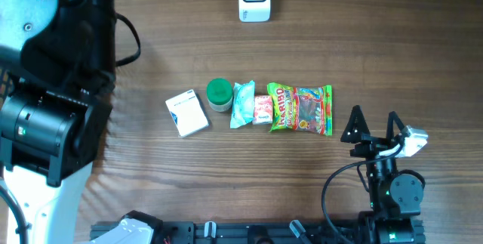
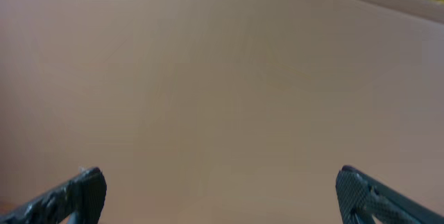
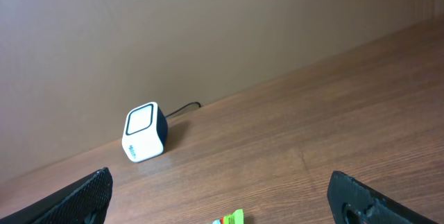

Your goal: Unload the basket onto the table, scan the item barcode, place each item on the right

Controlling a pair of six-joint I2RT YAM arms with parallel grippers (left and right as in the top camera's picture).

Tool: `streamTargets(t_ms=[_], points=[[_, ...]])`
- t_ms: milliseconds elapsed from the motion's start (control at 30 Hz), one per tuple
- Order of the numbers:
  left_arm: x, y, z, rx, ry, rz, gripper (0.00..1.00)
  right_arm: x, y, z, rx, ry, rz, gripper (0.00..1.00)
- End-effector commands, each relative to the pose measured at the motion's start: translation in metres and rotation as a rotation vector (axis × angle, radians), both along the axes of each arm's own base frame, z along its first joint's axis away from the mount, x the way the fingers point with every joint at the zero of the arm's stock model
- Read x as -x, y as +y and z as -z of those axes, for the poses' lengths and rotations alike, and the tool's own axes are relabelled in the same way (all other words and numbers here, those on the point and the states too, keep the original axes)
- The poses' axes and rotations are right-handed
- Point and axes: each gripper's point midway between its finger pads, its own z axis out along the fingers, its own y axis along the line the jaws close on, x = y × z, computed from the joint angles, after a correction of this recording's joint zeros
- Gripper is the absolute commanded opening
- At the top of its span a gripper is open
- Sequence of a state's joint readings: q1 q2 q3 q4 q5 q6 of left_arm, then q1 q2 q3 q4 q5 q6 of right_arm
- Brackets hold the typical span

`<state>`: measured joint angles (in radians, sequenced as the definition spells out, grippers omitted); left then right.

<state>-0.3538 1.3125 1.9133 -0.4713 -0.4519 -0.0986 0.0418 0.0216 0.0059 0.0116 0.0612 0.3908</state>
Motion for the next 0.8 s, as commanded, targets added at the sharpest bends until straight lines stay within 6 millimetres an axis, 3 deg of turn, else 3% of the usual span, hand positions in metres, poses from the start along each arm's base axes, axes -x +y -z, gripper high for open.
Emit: streamTargets(t_ms=[0, 233, 433, 533, 767], points=[[0.009, 0.021, -0.012, -0.203, 0.002, -0.146, 1.0, 0.0, -0.001, -0.001, 0.014, -0.005, 0.009, 1.0], [0.014, 0.045, -0.002, -0.362, 0.093, -0.294, 1.0, 0.0, -0.001, -0.001, 0.014, -0.005, 0.009, 1.0], [0.02, 0.053, 0.008, -0.296, 0.119, -0.244, 1.0, 0.0, -0.001, -0.001, 0.014, -0.005, 0.009, 1.0], [0.043, 0.044, 0.012, -0.272, 0.103, -0.075, 1.0, 0.0, -0.001, -0.001, 0.013, -0.005, 0.009, 1.0], [0.121, 0.066, 0.006, -0.27, -0.013, -0.06, 1.0, 0.0, -0.001, -0.001, 0.01, -0.005, 0.009, 1.0]])
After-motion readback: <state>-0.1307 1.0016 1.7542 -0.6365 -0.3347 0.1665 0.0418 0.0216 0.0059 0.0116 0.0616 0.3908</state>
